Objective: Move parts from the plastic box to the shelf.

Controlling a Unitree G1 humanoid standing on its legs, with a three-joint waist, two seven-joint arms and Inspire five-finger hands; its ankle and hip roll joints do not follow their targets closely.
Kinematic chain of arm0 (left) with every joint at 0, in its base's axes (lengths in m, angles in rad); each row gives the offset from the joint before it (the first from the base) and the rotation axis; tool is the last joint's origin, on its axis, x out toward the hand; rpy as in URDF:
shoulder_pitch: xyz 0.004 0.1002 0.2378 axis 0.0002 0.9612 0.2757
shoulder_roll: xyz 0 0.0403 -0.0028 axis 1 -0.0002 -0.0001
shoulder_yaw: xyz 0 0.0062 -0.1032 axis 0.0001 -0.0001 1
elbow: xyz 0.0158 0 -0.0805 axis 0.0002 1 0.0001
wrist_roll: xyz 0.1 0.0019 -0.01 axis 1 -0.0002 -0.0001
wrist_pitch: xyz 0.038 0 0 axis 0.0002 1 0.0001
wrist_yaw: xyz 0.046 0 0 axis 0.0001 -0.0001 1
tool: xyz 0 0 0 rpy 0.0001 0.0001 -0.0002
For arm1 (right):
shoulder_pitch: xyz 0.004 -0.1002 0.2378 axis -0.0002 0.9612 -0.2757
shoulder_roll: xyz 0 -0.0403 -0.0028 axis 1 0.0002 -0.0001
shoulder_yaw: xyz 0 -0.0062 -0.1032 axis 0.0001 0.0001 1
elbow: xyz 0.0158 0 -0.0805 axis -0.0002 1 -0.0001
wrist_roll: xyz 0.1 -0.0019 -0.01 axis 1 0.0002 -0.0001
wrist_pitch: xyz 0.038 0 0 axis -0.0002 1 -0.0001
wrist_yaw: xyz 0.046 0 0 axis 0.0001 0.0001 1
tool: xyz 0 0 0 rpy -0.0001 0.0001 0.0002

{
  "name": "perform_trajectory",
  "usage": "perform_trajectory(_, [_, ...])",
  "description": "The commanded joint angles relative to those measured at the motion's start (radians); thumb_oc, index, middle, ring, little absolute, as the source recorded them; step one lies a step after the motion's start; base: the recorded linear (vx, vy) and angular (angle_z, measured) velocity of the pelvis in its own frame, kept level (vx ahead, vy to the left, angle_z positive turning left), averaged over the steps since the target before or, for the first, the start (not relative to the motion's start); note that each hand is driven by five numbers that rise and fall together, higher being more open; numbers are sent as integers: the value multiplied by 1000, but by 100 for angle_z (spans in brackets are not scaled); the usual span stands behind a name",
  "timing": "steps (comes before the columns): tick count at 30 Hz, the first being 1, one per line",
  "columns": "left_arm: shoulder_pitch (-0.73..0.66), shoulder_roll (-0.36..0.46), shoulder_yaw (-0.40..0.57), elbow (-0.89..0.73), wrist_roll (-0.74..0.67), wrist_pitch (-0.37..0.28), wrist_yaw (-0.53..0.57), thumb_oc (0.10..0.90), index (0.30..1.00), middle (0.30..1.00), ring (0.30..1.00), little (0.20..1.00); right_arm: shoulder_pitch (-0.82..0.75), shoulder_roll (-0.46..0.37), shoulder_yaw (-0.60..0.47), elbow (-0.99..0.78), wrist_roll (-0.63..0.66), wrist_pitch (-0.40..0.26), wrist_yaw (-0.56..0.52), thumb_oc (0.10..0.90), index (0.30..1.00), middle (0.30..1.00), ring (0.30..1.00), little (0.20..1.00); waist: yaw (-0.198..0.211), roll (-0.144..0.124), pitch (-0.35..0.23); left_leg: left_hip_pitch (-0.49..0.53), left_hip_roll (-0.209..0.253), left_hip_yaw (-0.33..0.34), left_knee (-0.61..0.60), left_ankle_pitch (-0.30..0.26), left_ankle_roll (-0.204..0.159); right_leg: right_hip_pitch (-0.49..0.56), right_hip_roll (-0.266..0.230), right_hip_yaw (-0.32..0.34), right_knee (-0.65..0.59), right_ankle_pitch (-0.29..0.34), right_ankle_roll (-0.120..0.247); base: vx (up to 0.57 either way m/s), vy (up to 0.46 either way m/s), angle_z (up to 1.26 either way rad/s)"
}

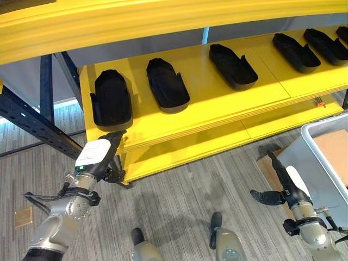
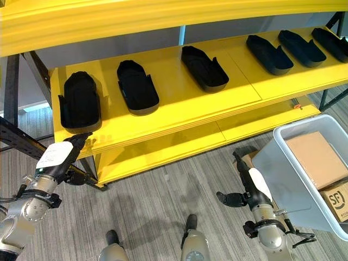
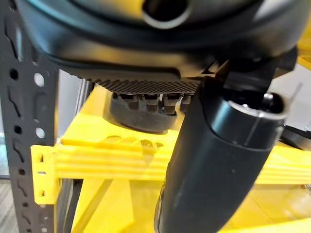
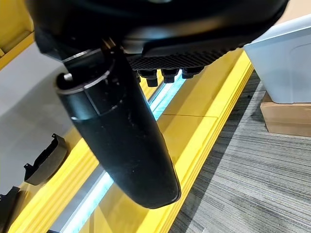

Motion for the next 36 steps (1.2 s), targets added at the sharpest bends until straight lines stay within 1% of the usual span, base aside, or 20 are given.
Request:
perform_trajectory(1, [-127,12,18,6,-27,-14,67,900,1000,1000,1000,1000,-42,-19,-72,-55,29,-53,-30,900,1000,1000,1000,1000,-22,-25,-75,-52,30,2,4,114,26,53,-47,68,143,-126,44,0,0,0])
perform_trajectory(8, [-161,5,-15,32,-6,-13,72,900,1000,1000,1000,1000,-46,-22,-66,-51,33,-53,-34,900,1000,1000,1000,1000,-24,-27,-75,-54,31,4,6,114,27,50,-47,69,144,-126,45,0,0,0])
perform_trajectory(10, [-212,-11,-42,76,5,0,93,900,1000,1000,1000,1000,-50,-23,-58,-49,33,-54,-38,900,1000,1000,1000,1000,-29,-29,-78,-55,33,5,9,113,26,47,-46,73,147,-126,43,0,0,0])
perform_trajectory(23, [-344,-16,-127,228,25,19,122,900,1000,1000,1000,1000,-46,-28,-40,-43,41,-57,-46,900,1000,1000,1000,1000,-43,-31,-88,-54,34,11,15,109,25,42,-46,82,150,-128,45,3,1,-1])
perform_trajectory(36, [-427,-9,-165,376,5,42,141,900,1000,1000,1000,1000,-36,-34,-34,-41,52,-62,-48,900,1000,1000,1000,1000,-54,-39,-98,-55,35,13,21,109,24,43,-47,86,141,-122,49,0,0,0])
